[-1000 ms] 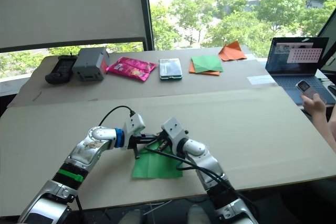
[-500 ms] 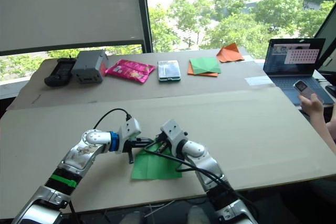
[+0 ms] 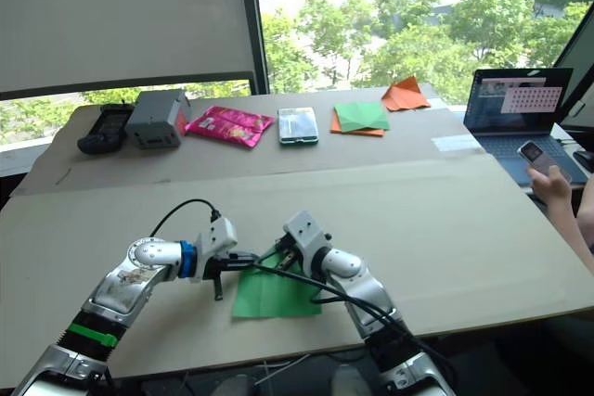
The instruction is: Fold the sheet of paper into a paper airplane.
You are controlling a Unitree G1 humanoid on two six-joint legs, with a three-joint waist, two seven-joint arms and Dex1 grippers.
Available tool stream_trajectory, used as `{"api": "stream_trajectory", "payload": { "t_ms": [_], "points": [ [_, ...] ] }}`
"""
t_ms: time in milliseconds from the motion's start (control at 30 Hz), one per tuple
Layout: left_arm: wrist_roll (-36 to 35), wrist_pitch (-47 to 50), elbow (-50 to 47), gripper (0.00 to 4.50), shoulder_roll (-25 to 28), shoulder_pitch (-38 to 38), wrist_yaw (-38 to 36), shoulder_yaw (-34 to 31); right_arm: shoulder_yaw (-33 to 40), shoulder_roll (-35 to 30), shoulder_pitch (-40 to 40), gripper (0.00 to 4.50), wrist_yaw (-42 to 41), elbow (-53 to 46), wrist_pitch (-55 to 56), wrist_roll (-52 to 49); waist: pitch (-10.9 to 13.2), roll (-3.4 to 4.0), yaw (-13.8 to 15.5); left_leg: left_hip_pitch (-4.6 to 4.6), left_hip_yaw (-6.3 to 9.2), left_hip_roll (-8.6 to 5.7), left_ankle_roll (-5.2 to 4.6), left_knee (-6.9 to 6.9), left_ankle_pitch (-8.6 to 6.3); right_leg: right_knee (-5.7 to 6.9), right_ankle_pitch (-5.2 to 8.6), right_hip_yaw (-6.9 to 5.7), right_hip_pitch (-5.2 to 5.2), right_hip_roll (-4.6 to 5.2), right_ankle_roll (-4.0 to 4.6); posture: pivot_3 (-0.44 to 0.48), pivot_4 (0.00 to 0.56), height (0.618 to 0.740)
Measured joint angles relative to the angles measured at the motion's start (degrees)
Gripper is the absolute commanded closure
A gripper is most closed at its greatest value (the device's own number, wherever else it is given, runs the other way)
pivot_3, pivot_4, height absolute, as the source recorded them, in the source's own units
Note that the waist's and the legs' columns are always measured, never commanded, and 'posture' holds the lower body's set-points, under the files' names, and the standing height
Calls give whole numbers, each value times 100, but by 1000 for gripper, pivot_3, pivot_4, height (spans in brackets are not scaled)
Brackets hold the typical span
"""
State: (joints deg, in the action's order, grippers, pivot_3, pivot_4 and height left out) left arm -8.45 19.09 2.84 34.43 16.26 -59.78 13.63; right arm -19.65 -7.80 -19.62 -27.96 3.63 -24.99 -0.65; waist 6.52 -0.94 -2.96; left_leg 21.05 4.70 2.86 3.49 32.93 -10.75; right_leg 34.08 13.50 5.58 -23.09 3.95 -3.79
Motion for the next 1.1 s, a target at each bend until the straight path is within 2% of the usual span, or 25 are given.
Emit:
{"api": "stream_trajectory", "payload": {
  "t_ms": [767,1000,1100],
  "points": [
    [-155,233,-641,4459,416,-581,32,-363,-5,2,-18,4500,-27,20,-5,-1,-2,5,-98,-1,0,0,5,-2,-3,-2,2,-2,-3,5,3,0,150,732],
    [-742,980,-771,4459,430,-422,-67,-607,10,-3,-35,4500,-32,-6,-4,-1,24,-15,-100,7,0,0,5,-3,-3,-2,2,-2,-15,4,3,0,150,732],
    [-1003,1020,-787,4459,338,-209,-156,-736,10,-18,-40,4500,-47,-5,-4,0,32,-24,-84,7,0,0,5,-3,-3,-4,2,-3,-12,5,3,0,150,732]
  ]
}}
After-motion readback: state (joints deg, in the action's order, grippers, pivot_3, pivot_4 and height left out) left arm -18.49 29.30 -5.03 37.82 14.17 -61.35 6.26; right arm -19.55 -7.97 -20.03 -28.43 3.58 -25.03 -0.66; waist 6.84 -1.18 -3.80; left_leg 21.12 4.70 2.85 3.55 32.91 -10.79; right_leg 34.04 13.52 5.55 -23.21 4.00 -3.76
